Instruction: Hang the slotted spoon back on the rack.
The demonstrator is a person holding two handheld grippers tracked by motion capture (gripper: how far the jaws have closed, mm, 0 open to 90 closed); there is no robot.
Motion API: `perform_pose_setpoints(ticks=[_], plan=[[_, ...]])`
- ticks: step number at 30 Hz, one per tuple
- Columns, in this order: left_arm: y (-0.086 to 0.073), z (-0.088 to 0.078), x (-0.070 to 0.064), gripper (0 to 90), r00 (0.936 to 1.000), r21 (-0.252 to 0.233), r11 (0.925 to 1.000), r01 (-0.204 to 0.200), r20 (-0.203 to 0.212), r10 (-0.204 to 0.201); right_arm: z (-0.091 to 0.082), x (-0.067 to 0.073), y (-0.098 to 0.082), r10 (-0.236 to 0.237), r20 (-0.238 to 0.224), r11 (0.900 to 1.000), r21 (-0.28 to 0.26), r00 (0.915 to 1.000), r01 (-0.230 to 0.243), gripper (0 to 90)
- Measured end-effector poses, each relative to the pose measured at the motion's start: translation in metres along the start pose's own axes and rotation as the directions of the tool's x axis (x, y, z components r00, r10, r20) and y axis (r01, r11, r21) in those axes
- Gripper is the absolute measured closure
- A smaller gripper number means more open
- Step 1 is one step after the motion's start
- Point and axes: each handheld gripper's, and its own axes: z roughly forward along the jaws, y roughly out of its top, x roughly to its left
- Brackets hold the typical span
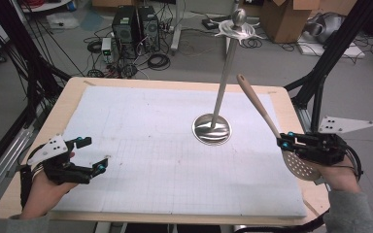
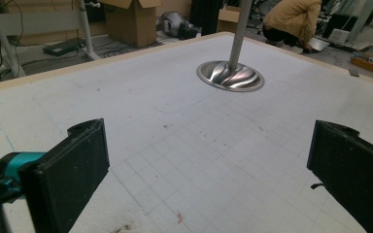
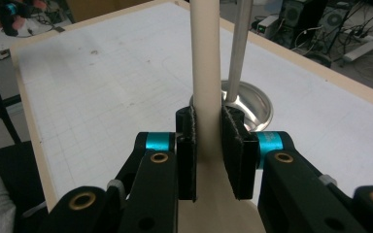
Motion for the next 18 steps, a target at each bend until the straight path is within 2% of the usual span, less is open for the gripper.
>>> perform_pose_setpoints(ticks=[18], plan=[[-0.001, 0.0, 0.001, 1.9, 1.0, 0.005, 1.0, 0.006, 0.001, -0.006, -0.023, -0.009, 0.012, 0.036, 0.053, 0.996, -0.089, 0.9979, -0.031, 77.2]])
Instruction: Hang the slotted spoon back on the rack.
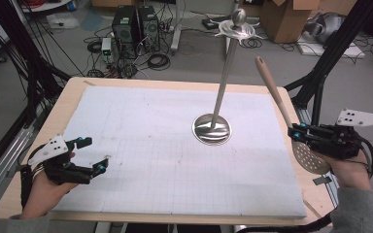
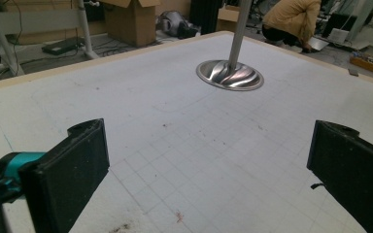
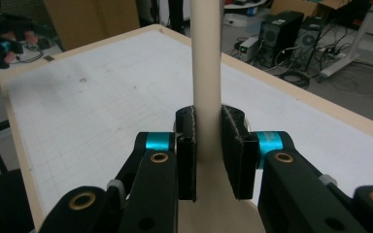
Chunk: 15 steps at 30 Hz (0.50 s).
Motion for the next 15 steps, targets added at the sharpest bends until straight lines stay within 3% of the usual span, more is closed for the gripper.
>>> perform_pose_setpoints(ticks=[4, 15], plan=[[0.0, 0.0, 0.0, 1.9, 1.0, 0.002, 1.0, 0.002, 0.002, -0.002, -0.001, -0.001, 0.005, 0.009, 0.008, 0.999, -0.033, 0.9999, -0.008, 77.2], [-0.001, -0.001, 0.0, 1.9, 1.0, 0.004, 1.0, -0.001, 0.001, 0.001, -0.002, -0.002, 0.018, 0.031, 0.023, 0.998, -0.049, 0.9993, -0.029, 77.2]])
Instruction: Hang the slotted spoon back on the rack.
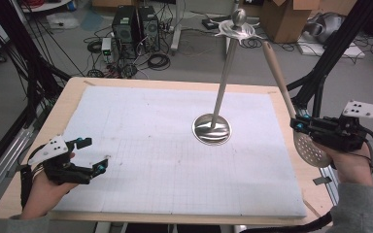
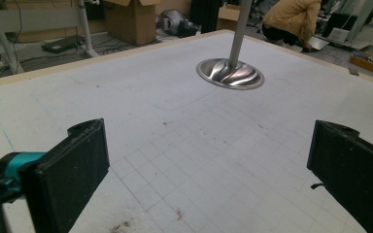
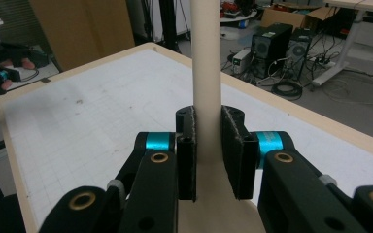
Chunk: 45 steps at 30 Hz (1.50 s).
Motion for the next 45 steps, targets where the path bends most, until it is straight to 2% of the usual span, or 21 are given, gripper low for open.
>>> perform_pose_setpoints(ticks=[11, 19, 28, 45], plan=[[-0.001, -0.004, 0.001, 1.9, 1.0, -0.002, 1.0, 0.004, -0.007, -0.004, 0.003, -0.006, 0.005, 0.027, 0.019, 1.0, -0.013, 0.9994, -0.027, 77.2], [-0.002, -0.007, 0.001, 1.8, 0.9999, -0.007, 0.9999, 0.008, -0.011, -0.008, 0.006, -0.009, 0.006, 0.05, 0.008, 0.998, -0.032, 0.9987, -0.05, 77.2], [-0.002, -0.007, 0.001, 1.9, 0.9999, -0.005, 1.0, 0.008, -0.014, -0.008, 0.011, -0.009, 0.007, 0.055, 0.007, 0.998, -0.022, 0.9985, -0.055, 77.1], [-0.003, -0.009, 0.002, 1.8, 0.9998, -0.002, 1.0, 0.009, -0.015, -0.009, 0.02, -0.008, 0.005, 0.065, -0.023, 0.998, -0.016, 0.9976, -0.065, 77.2]])
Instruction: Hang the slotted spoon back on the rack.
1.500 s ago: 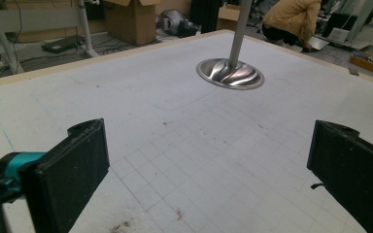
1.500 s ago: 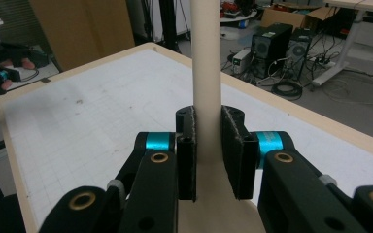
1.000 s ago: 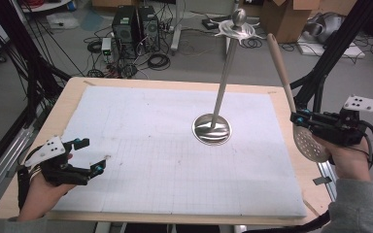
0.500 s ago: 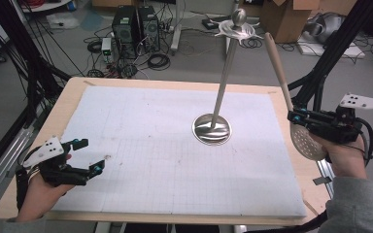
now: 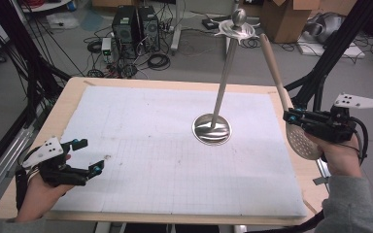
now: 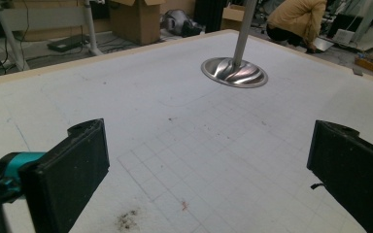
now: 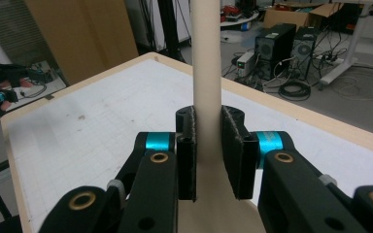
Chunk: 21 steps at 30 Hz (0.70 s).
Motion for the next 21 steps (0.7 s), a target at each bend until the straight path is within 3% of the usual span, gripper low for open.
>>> perform_pose_setpoints(ticks=[21], plan=[[0.0, -0.003, 0.0, 1.9, 1.0, -0.003, 1.0, -0.002, -0.006, 0.002, 0.02, 0.002, -0.002, -0.002, -0.021, 1.0, 0.022, 0.9998, 0.002, 77.2]])
